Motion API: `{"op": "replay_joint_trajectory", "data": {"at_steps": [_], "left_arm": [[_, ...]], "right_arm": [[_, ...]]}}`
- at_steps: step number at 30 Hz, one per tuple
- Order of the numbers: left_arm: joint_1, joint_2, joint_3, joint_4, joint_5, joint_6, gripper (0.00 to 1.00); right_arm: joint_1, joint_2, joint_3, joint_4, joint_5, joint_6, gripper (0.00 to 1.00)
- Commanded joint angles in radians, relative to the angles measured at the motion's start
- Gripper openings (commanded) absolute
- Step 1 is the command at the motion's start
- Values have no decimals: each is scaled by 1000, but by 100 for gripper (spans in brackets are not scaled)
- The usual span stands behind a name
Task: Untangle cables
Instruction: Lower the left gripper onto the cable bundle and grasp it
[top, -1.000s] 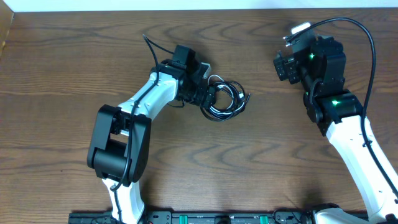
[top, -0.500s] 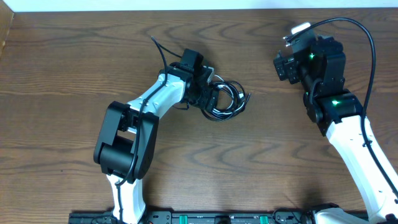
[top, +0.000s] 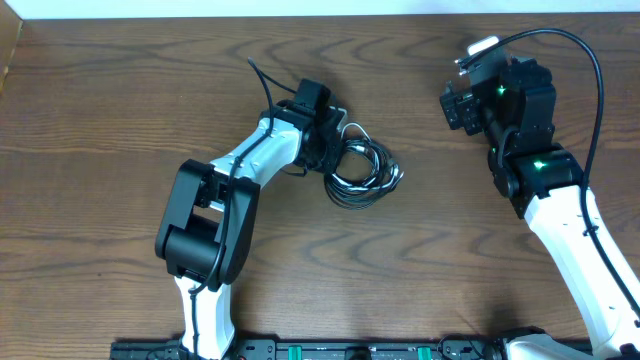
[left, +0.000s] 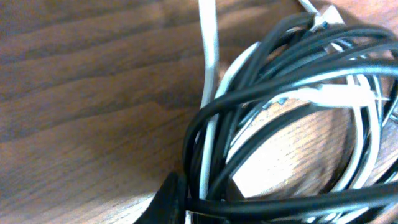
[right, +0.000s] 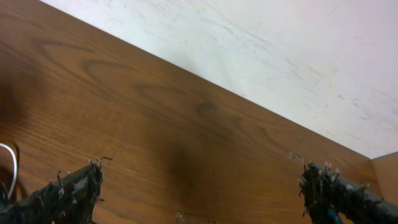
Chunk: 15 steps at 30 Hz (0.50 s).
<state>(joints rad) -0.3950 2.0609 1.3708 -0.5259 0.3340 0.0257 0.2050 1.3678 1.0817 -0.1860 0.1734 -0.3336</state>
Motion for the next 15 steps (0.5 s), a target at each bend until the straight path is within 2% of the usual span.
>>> {"op": "replay_joint_trajectory", "data": {"at_steps": [1,9,15], "left_arm": [[-6,32,0,-20,-24,-2,8],[-3,19,33,-41,-40,0,7],[26,-45,144,-98,-39,4,7]], "right_arm": [[8,6,19,2,8,-12,99],[8,3,19,2,8,-13,99],[8,3,19,2,8,-13,98]]}}
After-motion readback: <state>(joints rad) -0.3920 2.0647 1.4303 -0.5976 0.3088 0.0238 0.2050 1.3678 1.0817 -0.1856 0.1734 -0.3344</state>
